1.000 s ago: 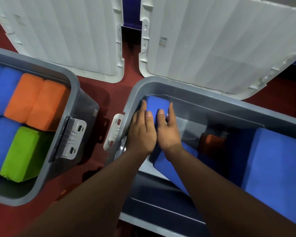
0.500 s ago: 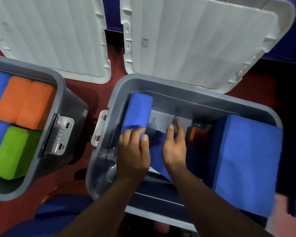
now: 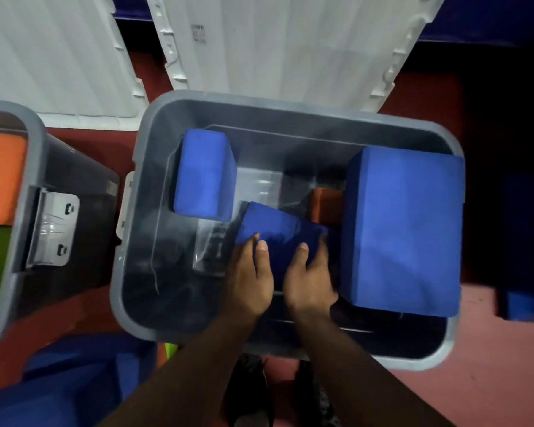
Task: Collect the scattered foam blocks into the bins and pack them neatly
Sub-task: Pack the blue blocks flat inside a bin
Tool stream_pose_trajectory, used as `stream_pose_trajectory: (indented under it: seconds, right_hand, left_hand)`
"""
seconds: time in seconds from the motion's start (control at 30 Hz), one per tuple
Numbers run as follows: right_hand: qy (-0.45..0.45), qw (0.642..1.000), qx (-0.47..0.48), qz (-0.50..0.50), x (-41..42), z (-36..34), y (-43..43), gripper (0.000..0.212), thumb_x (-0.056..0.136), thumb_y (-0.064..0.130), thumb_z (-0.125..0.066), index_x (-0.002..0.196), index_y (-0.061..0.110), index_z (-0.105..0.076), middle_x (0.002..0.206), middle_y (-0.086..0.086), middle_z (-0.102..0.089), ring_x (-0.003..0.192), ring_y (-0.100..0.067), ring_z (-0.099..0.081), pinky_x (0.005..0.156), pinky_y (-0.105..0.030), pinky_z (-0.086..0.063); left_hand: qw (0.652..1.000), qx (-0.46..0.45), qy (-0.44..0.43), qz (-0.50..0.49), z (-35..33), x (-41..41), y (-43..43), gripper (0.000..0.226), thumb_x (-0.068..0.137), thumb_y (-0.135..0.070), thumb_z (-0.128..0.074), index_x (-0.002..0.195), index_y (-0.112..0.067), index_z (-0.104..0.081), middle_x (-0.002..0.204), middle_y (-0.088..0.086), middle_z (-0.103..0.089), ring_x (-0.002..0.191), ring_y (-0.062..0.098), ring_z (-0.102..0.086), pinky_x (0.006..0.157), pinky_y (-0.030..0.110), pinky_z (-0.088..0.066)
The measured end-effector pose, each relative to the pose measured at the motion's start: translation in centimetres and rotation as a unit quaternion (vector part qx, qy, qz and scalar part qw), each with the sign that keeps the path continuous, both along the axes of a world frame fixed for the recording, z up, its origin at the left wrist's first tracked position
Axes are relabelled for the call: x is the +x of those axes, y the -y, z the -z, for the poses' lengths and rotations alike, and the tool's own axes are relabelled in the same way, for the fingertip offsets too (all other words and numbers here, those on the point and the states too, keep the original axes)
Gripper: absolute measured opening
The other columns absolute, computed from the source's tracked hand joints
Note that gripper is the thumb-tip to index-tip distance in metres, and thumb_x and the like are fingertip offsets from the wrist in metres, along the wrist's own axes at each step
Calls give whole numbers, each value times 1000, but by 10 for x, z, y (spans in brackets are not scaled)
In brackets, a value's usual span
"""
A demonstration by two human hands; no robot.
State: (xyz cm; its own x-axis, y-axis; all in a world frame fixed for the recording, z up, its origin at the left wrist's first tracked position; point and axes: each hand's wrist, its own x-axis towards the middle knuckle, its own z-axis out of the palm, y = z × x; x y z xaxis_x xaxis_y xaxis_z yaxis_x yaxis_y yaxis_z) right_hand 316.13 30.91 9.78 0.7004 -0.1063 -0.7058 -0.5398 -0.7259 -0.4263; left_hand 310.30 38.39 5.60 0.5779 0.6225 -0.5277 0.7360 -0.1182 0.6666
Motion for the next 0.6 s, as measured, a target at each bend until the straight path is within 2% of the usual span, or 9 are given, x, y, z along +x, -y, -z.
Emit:
stream_pose_trajectory:
  seconds: [0.13, 0.23, 0.3, 0.4, 0.5, 0.6]
  right_hand:
    - [-3, 999, 32, 26, 4, -3, -5, 58, 109, 47, -29, 162, 39, -8, 158, 1, -44, 146, -29, -37, 122, -53, -14]
    - [40, 998, 38, 38, -1, -4, -10, 63, 106, 47, -40, 162, 30, -17, 159, -11, -39, 145, -32, -36, 120, -51, -23]
    - [72, 995, 58, 39, -6, -3, -11, 69, 102, 47, -49, 160, 23, -22, 158, -10, -30, 145, -30, -32, 120, -49, -26]
    - [113, 989, 100, -11, -17, -2, -19, 69, 99, 47, -55, 158, 19, -31, 133, 1, -35, 128, -22, -42, 116, -43, -34]
    - [120, 988, 98, 2, -15, 1, -27, 55, 100, 47, -55, 149, 25, -48, 134, -1, -31, 124, -20, -42, 114, -37, -35]
    - [86, 985, 137, 54, -8, 1, -30, 35, 102, 48, -48, 133, 32, -53, 131, 0, -47, 114, -15, -49, 101, -27, -36]
  left_hand:
    - [1000, -9, 0, -4, -3, 0, -2, 47, 109, -33, -33, 148, -12, -49, 152, 5, -49, 142, 17, -42, 120, 29, -26]
    - [1000, -20, 5, -7, -7, -1, -9, 49, 109, -37, -31, 150, -15, -47, 154, 2, -47, 143, 15, -40, 121, 32, -27]
    - [1000, -20, 11, -11, -12, -1, -16, 49, 109, -37, -30, 149, -17, -47, 153, 0, -48, 142, 12, -41, 118, 25, -27]
    - [999, -33, 33, -17, -23, 0, -27, 49, 108, -37, -28, 150, -20, -47, 152, -3, -49, 140, 6, -41, 108, 13, -24]
    - [997, -53, 45, -15, -28, 1, -35, 48, 108, -37, -26, 151, -24, -44, 153, -2, -49, 141, 7, -41, 109, 12, -23]
    - [997, -68, 46, 10, -29, -1, -40, 50, 108, -40, -24, 154, -27, -39, 156, -6, -45, 143, 2, -36, 103, -1, -18]
